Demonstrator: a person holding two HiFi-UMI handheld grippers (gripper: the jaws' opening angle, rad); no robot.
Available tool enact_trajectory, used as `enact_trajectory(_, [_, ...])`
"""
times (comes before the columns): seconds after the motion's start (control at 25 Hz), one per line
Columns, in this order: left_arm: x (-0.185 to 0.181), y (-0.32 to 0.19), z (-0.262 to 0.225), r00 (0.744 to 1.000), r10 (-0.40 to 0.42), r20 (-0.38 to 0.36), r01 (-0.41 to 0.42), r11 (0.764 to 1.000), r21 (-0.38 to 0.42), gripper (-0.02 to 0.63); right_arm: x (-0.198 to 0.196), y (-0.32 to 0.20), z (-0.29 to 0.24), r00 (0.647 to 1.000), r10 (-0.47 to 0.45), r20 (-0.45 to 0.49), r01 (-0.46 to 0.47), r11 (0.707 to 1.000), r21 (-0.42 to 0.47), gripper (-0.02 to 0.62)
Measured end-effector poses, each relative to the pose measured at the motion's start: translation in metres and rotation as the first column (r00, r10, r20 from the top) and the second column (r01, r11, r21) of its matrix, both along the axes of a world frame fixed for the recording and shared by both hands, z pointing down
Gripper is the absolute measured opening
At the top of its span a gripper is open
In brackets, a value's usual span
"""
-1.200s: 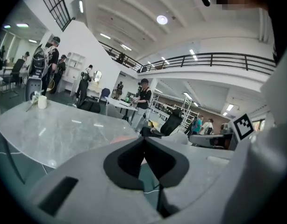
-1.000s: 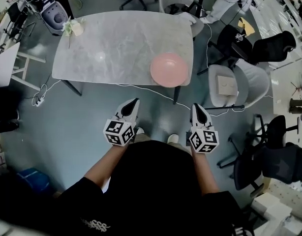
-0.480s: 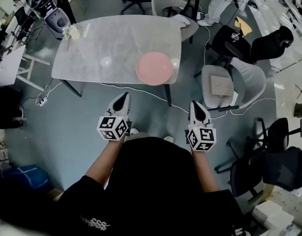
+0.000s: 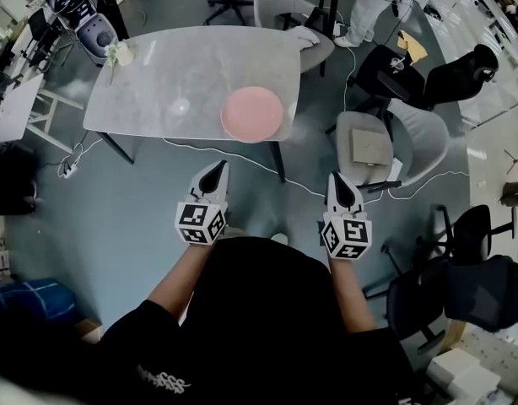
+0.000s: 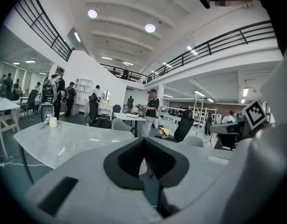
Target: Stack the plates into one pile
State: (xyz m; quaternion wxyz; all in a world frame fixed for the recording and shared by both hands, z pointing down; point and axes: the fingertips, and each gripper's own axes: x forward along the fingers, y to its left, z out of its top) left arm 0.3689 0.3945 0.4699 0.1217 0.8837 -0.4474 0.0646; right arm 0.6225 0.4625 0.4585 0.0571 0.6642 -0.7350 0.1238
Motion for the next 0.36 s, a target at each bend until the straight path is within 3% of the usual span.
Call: enact_trajectory(0.36, [0.0049, 0.0071, 0.0008, 1.0, -0.001, 0.019, 0.001, 1.0, 0.019, 0.015, 0.0081, -0.0004, -0.0002, 1.0, 0.015, 0.0, -0.015, 1.0, 0.005, 0.012])
